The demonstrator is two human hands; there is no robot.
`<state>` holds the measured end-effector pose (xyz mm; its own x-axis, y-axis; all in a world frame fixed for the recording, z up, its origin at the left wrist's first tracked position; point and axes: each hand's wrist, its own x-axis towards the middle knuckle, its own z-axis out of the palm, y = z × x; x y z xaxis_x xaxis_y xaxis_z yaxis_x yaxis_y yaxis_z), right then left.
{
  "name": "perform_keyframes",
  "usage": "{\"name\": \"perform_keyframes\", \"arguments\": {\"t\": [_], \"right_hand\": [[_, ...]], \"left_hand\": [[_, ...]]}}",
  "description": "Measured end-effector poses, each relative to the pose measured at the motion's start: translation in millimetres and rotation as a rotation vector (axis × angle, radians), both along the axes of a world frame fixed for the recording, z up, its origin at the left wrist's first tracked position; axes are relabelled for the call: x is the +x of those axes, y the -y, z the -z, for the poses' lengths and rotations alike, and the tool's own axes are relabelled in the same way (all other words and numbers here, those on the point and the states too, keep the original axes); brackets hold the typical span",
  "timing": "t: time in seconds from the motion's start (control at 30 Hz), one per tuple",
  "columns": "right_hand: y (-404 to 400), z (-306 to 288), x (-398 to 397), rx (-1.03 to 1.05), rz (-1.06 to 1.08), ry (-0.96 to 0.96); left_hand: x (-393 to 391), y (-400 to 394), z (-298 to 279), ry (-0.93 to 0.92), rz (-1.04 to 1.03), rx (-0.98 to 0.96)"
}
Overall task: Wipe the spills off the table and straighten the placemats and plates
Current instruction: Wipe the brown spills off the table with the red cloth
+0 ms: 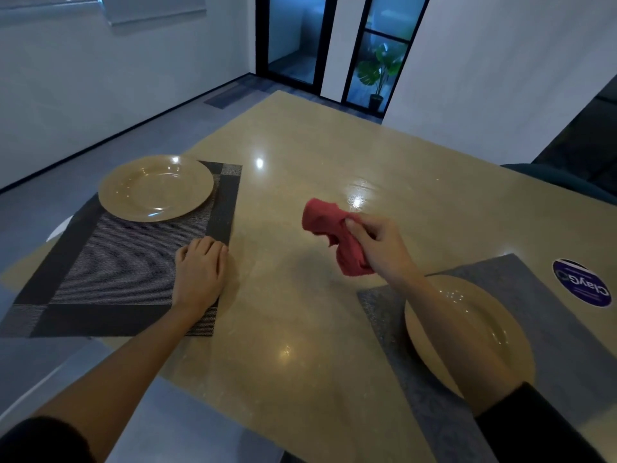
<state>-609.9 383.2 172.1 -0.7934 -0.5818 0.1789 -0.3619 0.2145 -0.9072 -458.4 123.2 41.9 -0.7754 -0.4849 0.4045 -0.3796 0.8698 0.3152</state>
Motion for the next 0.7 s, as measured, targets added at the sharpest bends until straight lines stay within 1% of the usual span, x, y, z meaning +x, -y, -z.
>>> {"name": "perform_keyframes", "arguments": {"t": [0.03,0.1,0.2,0.23,0.27,0.33,0.37,0.47,0.53,0.63,0.7], "right_hand": [[-2,7,7,0.063,-0.012,-0.079],[-6,33,29,0.265,-0.123,-0.207],[-11,72,63,0.606,-0.419,-0.234],[-12,80,72,0.664,-0.445,-0.24],[-10,85,75,0.675,-0.417,-0.281],[-4,93,82,0.686,-0.307,-0.426],[2,97,83,0.724,-0.266,-0.482],[11,113,89,0.811,-0.194,-0.54],[3,118,105,0.784,-0.21,-0.564],[-29,116,127,0.742,-0.315,-0.596],[-43,113,120,0.747,-0.32,-0.597]], "left_hand": [[0,1,1,0.002,-0.001,-0.001],[-1,1,1,0.001,-0.007,0.0],[-2,-1,-2,0.001,-0.014,0.01],[-1,-2,-2,0.002,-0.013,0.013],[-2,-1,-3,0.002,-0.015,0.011],[0,-2,-3,0.015,-0.018,0.002],[0,-2,-3,0.02,-0.022,-0.005],[1,-3,-2,0.015,-0.026,-0.005],[2,-3,-2,0.001,-0.021,-0.001],[2,-3,-2,0.005,-0.007,0.002],[2,-3,-2,0.007,0.0,-0.007]]}}
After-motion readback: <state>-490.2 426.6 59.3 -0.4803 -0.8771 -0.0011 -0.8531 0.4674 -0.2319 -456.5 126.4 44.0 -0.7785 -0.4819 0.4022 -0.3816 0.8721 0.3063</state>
